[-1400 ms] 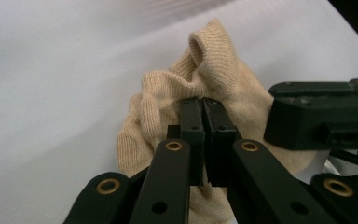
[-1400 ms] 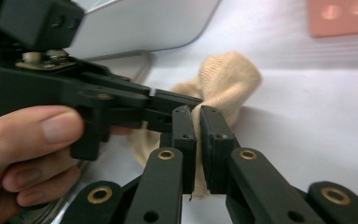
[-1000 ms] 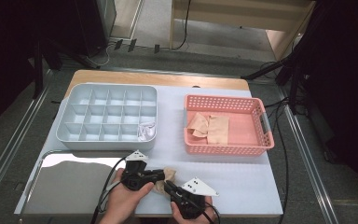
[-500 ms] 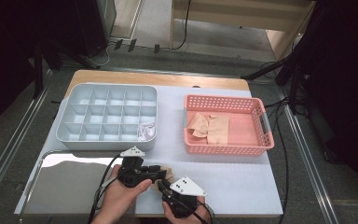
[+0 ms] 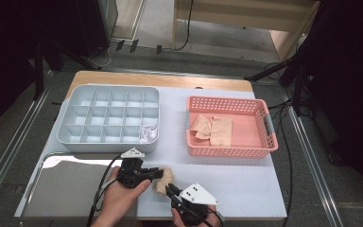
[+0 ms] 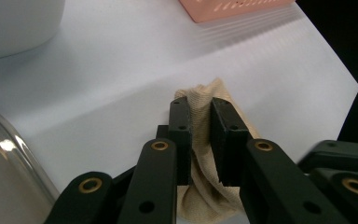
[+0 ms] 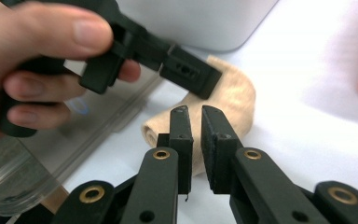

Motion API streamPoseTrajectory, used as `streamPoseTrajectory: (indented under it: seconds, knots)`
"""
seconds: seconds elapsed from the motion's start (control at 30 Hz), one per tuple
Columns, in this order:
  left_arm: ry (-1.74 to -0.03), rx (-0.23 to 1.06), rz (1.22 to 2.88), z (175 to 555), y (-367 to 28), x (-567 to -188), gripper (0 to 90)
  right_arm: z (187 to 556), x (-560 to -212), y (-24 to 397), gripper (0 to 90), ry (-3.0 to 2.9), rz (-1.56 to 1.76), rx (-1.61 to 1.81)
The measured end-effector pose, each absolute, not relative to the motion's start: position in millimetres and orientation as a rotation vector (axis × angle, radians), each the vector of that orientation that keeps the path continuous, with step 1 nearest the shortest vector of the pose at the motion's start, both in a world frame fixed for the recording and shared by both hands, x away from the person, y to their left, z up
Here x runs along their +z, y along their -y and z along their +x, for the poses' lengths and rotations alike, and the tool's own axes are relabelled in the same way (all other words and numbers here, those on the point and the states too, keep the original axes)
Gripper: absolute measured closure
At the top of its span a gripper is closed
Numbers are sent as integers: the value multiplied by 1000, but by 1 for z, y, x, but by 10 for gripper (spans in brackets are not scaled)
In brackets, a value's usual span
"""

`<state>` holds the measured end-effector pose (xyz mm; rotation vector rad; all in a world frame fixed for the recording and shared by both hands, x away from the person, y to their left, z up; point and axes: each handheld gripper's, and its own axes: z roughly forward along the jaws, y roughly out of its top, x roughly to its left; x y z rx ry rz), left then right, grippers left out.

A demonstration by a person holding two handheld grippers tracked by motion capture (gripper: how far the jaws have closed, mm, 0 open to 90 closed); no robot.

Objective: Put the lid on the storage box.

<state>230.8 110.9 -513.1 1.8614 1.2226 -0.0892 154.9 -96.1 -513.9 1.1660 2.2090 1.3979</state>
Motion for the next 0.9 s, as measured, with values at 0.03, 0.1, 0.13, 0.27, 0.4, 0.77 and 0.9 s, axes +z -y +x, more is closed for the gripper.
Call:
streamPoseTrajectory:
  seconds: [0.03, 0.1, 0.13, 0.27, 0.4, 0.77, 0.9]
  knots:
    - [-1224, -86, 1865, 230, -111, -514, 805, 156, -516, 94, 825, -2217, 1156, 1397]
    - [-1227, -85, 1867, 230, -113, -516, 804, 156, -520, 86, 828, -2233, 1136, 1387]
    - [-1229, -87, 1864, 230, -114, -516, 801, 156, -522, 83, 830, -2238, 1136, 1372]
    - [-1246, -82, 1841, 229, -119, -515, 725, 158, -527, 79, 840, -2259, 1131, 1362]
    - [-1244, -173, 1805, 228, -120, -516, 574, 159, -528, 81, 849, -2264, 1131, 1355]
    - [-1288, -237, 1827, 230, -113, -526, 427, 156, -534, 85, 852, -2257, 1141, 1335]
    - [-1278, -285, 1819, 231, -111, -528, 468, 155, -532, 86, 819, -2258, 1138, 1353]
